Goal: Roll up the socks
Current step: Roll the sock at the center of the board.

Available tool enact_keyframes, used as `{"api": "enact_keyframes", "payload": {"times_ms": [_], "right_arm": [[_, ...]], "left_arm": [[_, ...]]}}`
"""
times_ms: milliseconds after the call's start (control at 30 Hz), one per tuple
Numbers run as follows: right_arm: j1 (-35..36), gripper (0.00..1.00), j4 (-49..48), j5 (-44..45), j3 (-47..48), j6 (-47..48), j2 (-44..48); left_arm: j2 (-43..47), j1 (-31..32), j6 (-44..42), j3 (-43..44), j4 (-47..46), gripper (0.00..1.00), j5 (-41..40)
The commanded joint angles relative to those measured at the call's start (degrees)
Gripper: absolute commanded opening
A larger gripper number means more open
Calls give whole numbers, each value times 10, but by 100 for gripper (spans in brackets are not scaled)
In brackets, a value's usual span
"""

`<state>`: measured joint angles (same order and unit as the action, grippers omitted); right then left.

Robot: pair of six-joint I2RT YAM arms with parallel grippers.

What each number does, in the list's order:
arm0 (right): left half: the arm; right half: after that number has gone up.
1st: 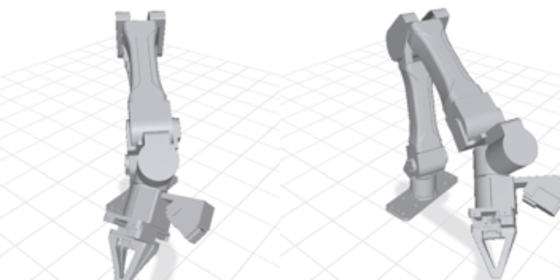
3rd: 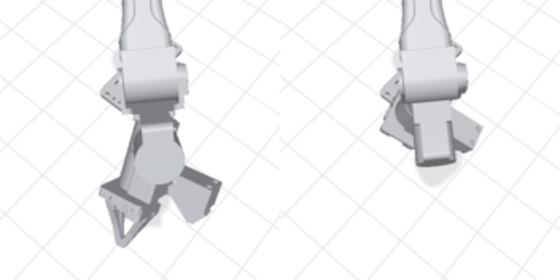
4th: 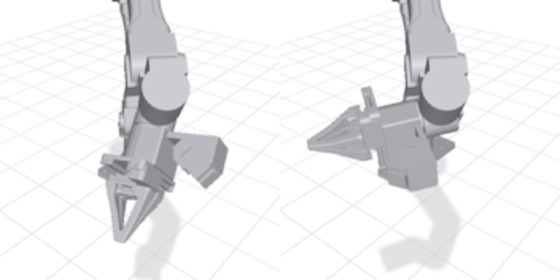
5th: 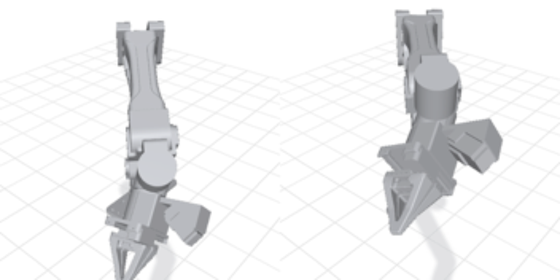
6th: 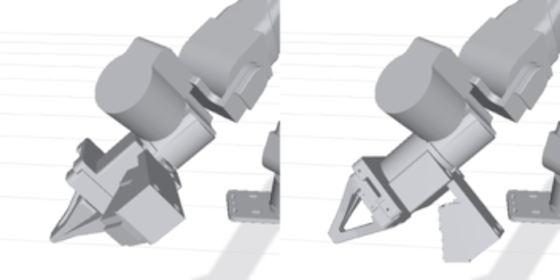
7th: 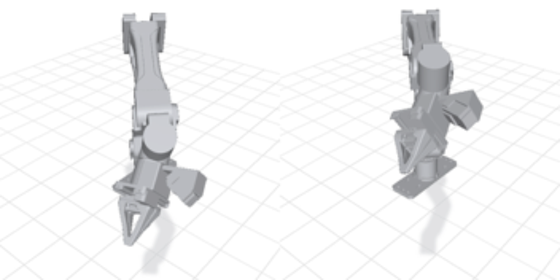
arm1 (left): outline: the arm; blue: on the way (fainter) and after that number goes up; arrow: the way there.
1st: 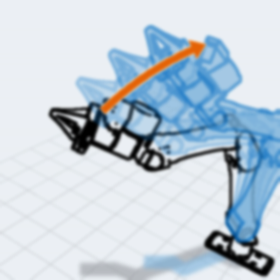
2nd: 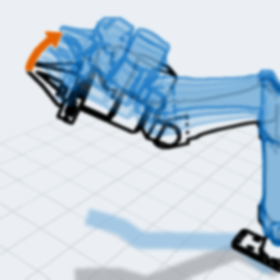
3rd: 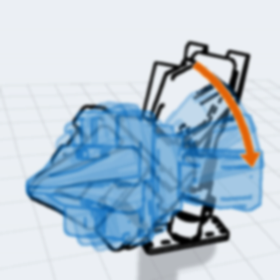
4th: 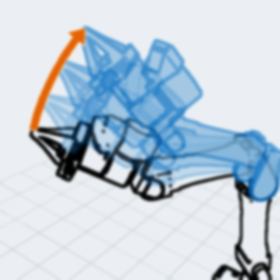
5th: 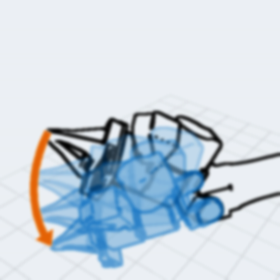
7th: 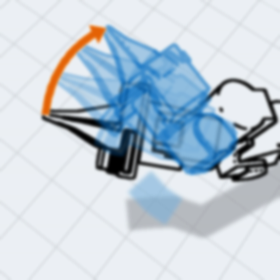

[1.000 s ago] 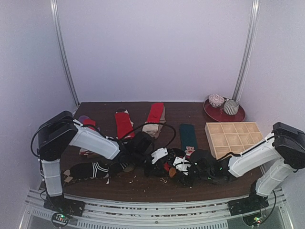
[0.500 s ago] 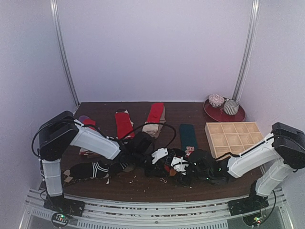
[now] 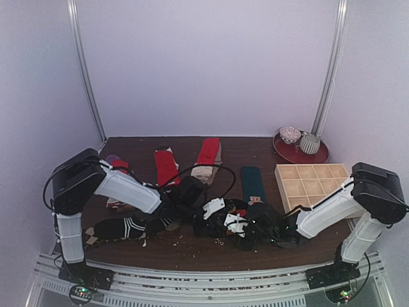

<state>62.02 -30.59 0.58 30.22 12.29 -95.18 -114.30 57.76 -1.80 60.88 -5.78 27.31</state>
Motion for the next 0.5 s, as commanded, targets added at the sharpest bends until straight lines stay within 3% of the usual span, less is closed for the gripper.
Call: {"api": "enact_keyframes", "payload": {"times_ms": [0, 67, 133, 267, 333, 467], "right_arm": [[-3, 25, 52, -19, 10, -36, -7], [-12, 21, 68, -48, 12, -57, -2], [-30, 19, 82, -90, 11, -87, 1], [-69, 18, 85, -216, 5, -165, -7], [-78, 18, 77, -259, -4, -200, -16], [-94, 18, 53, -342, -19, -270, -54]], "left_arm": [[-37, 8, 3, -27, 99, 4, -32], [-23, 7, 7, -35, 85, 16, -51], [-6, 6, 10, -44, 69, 36, -71], [43, 6, 8, -69, 23, 64, -120], [77, 6, 5, -88, -15, 72, -144], [150, 7, -25, -145, -122, 76, -136]]}}
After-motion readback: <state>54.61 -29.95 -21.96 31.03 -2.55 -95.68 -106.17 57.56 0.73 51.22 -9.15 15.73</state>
